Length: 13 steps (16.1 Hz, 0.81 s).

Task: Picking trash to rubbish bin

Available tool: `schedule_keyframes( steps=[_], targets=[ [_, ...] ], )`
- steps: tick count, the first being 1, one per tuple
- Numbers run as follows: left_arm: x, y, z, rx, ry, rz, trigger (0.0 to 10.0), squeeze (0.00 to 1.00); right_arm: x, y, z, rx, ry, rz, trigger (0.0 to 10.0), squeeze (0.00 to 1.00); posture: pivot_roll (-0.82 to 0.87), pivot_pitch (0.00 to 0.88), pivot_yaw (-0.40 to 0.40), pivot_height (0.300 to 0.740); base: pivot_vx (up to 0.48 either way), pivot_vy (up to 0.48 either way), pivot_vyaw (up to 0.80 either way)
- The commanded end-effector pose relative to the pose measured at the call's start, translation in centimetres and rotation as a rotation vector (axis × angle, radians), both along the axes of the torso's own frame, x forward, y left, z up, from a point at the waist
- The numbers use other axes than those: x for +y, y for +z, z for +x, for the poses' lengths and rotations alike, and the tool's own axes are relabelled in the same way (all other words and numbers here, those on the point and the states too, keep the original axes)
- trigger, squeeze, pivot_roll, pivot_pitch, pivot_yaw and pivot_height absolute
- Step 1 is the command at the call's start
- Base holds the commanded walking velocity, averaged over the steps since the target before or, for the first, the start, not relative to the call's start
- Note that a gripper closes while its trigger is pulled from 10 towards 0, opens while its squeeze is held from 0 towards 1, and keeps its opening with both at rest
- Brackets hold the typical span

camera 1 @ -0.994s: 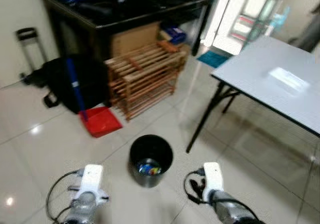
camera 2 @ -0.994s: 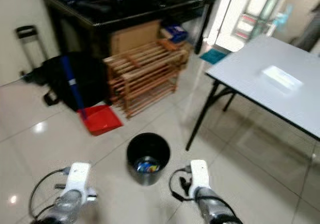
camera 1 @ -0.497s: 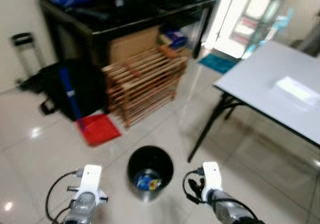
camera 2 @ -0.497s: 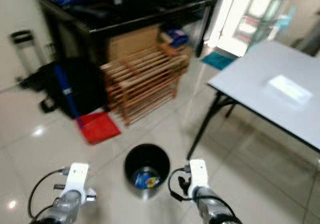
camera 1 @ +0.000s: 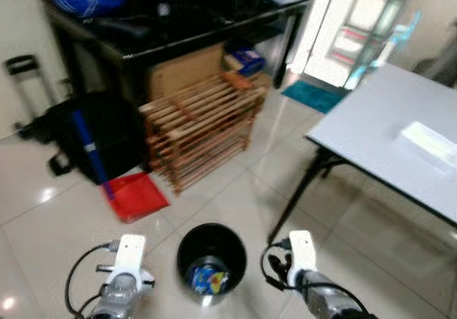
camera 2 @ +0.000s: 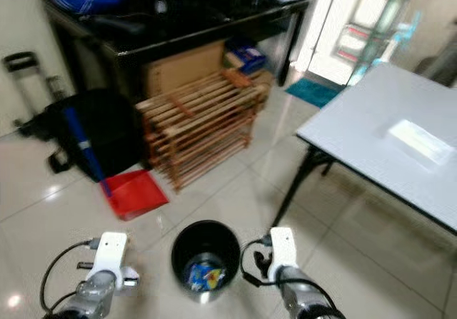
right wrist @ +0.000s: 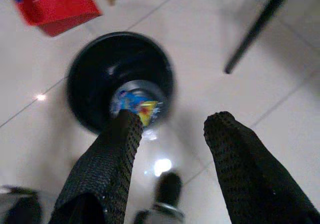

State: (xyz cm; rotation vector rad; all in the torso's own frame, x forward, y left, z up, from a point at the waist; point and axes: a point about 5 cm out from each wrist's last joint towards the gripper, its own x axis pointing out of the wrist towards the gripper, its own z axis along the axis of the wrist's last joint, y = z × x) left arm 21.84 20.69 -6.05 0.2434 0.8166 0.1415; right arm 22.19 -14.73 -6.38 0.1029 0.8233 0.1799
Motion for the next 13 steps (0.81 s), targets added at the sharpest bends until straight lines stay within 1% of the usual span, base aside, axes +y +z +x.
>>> schedule_keyframes(
  steps=[1,13],
  targets=[
    [-0.29,-0.06,0.01,0.004,-0.014,0.000,10.0,0.00,-0.15,0.16,0.24,-0.008,-0.008,0.003,10.0,0.00,0.03,0.029,-0.107,0.740,0.368,0.000,0.00],
    [-0.23,0.00,0.07,0.001,-0.019,0.001,10.0,0.00,-0.07,0.14,0.22,-0.007,-0.006,0.007,10.0,0.00,0.03,0.028,-0.107,0.740,0.355,0.000,0.00]
  ],
)
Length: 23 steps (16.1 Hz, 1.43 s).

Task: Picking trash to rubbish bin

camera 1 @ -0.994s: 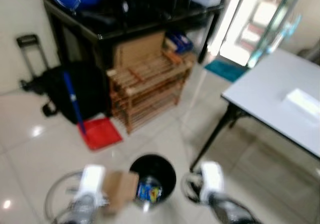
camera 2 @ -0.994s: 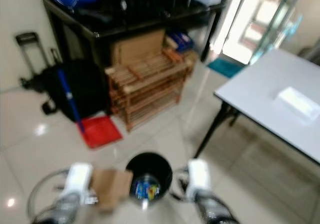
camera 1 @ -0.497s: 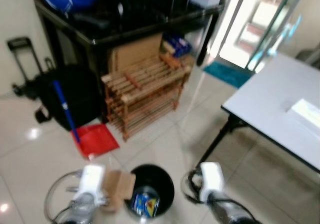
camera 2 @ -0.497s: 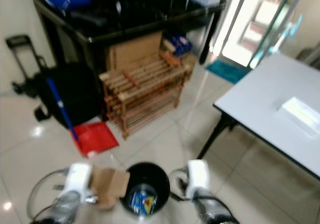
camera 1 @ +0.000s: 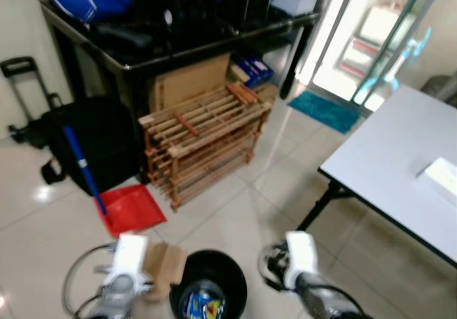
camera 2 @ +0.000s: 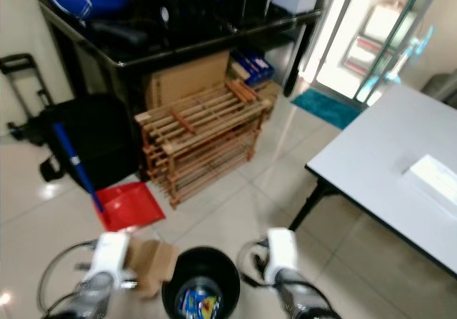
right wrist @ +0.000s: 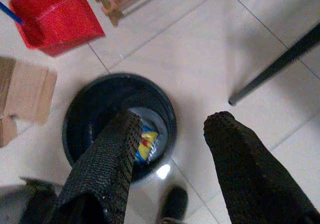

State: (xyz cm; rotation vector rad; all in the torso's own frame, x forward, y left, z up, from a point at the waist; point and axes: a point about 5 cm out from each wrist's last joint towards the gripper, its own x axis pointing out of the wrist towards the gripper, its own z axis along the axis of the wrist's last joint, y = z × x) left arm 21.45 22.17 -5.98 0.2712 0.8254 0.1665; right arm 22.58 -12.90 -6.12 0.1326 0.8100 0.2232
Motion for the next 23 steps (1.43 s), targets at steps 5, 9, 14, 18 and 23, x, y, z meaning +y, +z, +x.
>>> schedule_keyframes(
  steps=[5,9,14,18,23],
  targets=[
    [-2.1,0.2,0.9,-0.030,-0.042,-0.050,10.0,0.00,-1.3,0.0,0.0,0.013,0.018,0.004,10.0,0.00,0.03,0.031,-0.109,0.740,0.000,0.000,0.00],
    [-3.0,0.8,2.2,-0.051,-0.096,-0.080,10.0,0.00,-0.7,0.9,1.1,-0.016,0.103,0.047,10.0,0.00,0.02,0.033,-0.109,0.740,0.000,0.000,0.00],
    [-6.1,1.7,4.0,-0.053,-0.259,-0.194,10.0,0.00,0.8,2.2,2.3,-0.021,0.250,0.192,10.0,0.00,0.00,0.039,-0.116,0.740,0.000,0.000,0.00],
    [-8.7,2.3,4.8,-0.058,-0.367,-0.270,10.0,0.00,1.4,2.7,2.4,-0.038,0.306,0.289,10.0,0.00,-0.03,0.056,-0.115,0.740,0.000,0.000,0.00],
    [-10.3,1.7,4.1,-0.001,-0.391,-0.323,10.0,0.00,1.6,2.9,2.3,-0.061,0.318,0.326,10.0,0.00,-0.05,0.081,-0.120,0.740,0.000,0.000,0.00]
  ],
)
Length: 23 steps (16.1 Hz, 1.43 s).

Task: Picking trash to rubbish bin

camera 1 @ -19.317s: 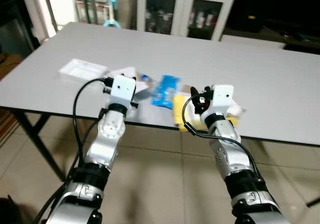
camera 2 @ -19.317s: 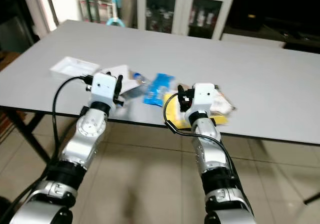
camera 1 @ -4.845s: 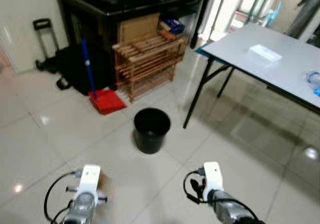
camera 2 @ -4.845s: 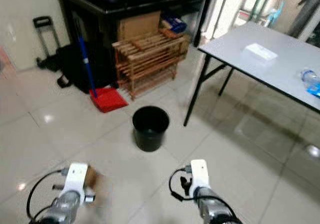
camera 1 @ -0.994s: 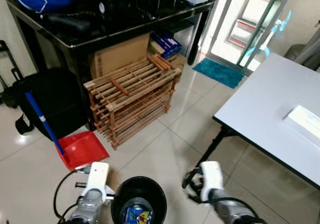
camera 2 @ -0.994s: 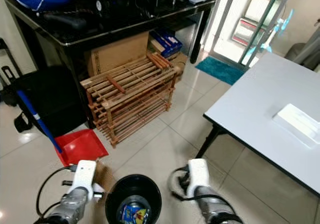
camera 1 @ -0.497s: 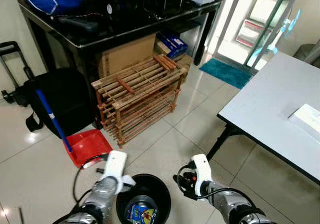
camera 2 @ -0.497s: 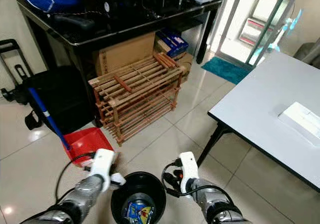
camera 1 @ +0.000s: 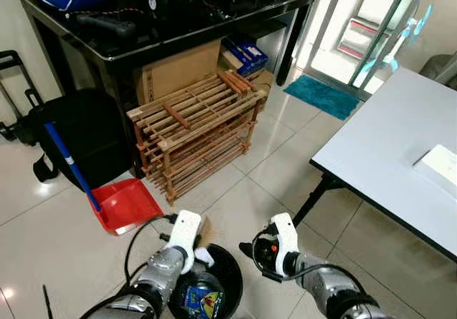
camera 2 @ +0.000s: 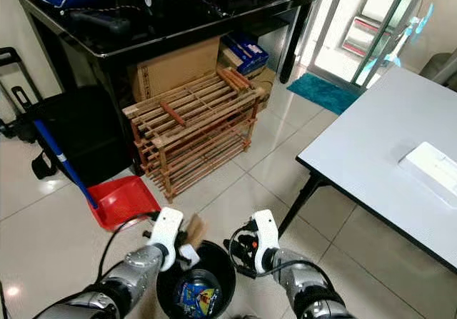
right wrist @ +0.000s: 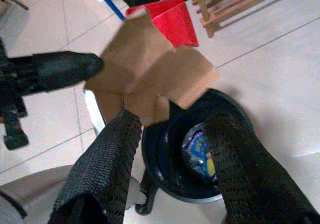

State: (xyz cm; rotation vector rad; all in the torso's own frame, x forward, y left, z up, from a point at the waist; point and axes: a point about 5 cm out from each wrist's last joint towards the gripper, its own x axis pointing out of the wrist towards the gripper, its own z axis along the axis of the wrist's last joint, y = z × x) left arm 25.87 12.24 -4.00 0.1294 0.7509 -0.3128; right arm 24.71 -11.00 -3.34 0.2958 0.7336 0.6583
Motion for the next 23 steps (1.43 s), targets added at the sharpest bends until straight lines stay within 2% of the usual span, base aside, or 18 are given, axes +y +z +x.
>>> schedule_keyframes(
  steps=[1,3,6,13,14,22,23],
  targets=[
    [-0.6,-0.4,-0.6,0.036,-0.016,-0.016,10.0,0.00,-0.3,0.2,0.1,-0.005,0.003,0.013,10.0,0.00,-0.06,0.085,-0.121,0.740,0.000,0.000,0.00],
    [-1.7,-0.9,-1.3,0.078,-0.057,-0.045,10.0,0.00,-0.3,0.3,0.2,-0.011,0.006,0.015,10.0,0.00,-0.06,0.088,-0.124,0.740,0.000,0.000,0.00],
    [-2.0,-1.0,-1.5,0.082,-0.069,-0.038,10.0,0.00,-0.3,0.4,0.3,-0.018,0.005,0.014,10.0,0.00,-0.06,0.079,-0.118,0.740,0.000,0.000,0.00],
    [-1.4,-1.1,-1.5,0.086,-0.074,0.001,10.0,0.00,0.0,0.7,0.5,-0.030,0.003,0.031,10.0,0.00,-0.05,0.060,-0.111,0.740,0.000,0.000,0.00],
    [-1.2,-1.1,-1.6,0.085,-0.073,0.009,10.0,0.99,0.1,0.7,0.5,-0.029,0.007,0.034,10.0,0.00,-0.05,0.055,-0.110,0.740,0.000,0.000,0.00],
    [-1.1,-1.2,-1.6,0.079,-0.072,0.021,10.0,1.00,0.3,0.6,0.3,-0.029,0.024,0.025,10.0,0.00,-0.04,0.044,-0.113,0.740,0.000,0.000,0.00],
    [-1.0,-1.1,-1.6,0.076,-0.071,0.026,10.0,0.60,0.3,0.6,0.3,-0.029,0.025,0.026,10.0,0.00,-0.04,0.045,-0.113,0.740,0.000,0.000,0.00]
  ],
)
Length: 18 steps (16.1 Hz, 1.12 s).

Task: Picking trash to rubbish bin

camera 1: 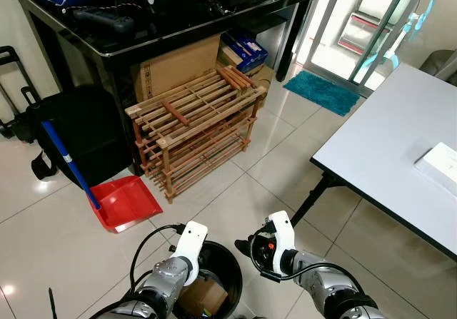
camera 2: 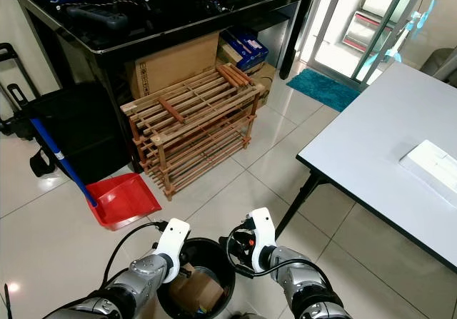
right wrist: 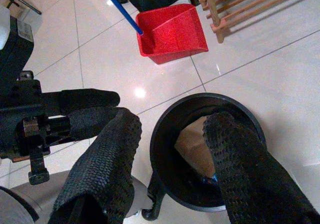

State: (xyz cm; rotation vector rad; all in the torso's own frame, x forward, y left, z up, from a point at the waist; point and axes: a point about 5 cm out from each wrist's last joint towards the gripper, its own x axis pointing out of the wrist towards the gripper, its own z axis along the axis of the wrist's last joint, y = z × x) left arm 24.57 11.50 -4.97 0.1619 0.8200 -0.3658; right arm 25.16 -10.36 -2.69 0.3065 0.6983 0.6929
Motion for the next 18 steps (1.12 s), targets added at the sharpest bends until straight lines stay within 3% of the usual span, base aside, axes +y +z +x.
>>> schedule_keyframes(
  steps=[1,5,7,8,9,12,13,18],
  targets=[
    [0.2,-0.1,-0.1,-0.009,0.005,0.032,10.0,0.00,-0.3,0.0,-0.1,0.001,0.005,-0.006,10.0,0.00,-0.04,0.047,-0.113,0.740,0.000,0.000,0.00],
    [2.1,0.2,0.4,-0.036,0.085,0.050,10.0,0.00,-0.9,-0.4,-0.1,-0.005,-0.039,-0.060,10.0,0.00,-0.02,0.057,-0.114,0.740,0.000,0.000,0.00],
    [3.6,0.1,0.3,-0.048,0.138,0.073,10.0,0.00,-1.8,-0.6,0.2,-0.019,-0.129,-0.137,10.0,0.00,-0.01,0.058,-0.111,0.740,0.000,0.000,0.00],
    [5.3,0.0,-0.1,-0.053,0.206,0.100,10.0,0.00,-3.2,-1.1,0.1,-0.016,-0.237,-0.236,10.0,0.00,0.00,0.059,-0.105,0.740,0.000,0.000,0.00],
    [5.6,-0.1,-0.2,-0.052,0.218,0.107,10.0,0.00,-3.5,-1.1,0.1,-0.020,-0.257,-0.260,10.0,0.00,0.00,0.059,-0.105,0.740,0.000,0.000,0.00],
    [8.1,-1.0,-2.1,-0.024,0.302,0.160,10.0,0.00,-6.5,-2.4,-1.3,0.027,-0.424,-0.446,10.0,0.00,0.01,0.055,-0.095,0.740,0.000,0.000,0.00],
    [8.4,-1.2,-2.5,-0.015,0.316,0.170,10.0,0.00,-7.0,-2.7,-1.7,0.033,-0.449,-0.493,10.0,0.00,0.01,0.054,-0.096,0.740,0.000,0.000,0.00],
    [9.0,-1.5,-3.2,-0.020,0.360,0.223,10.0,0.00,-7.8,-3.8,-3.4,0.097,-0.535,-0.532,10.0,0.00,0.01,0.033,-0.091,0.740,0.000,0.000,0.00]
  ],
)
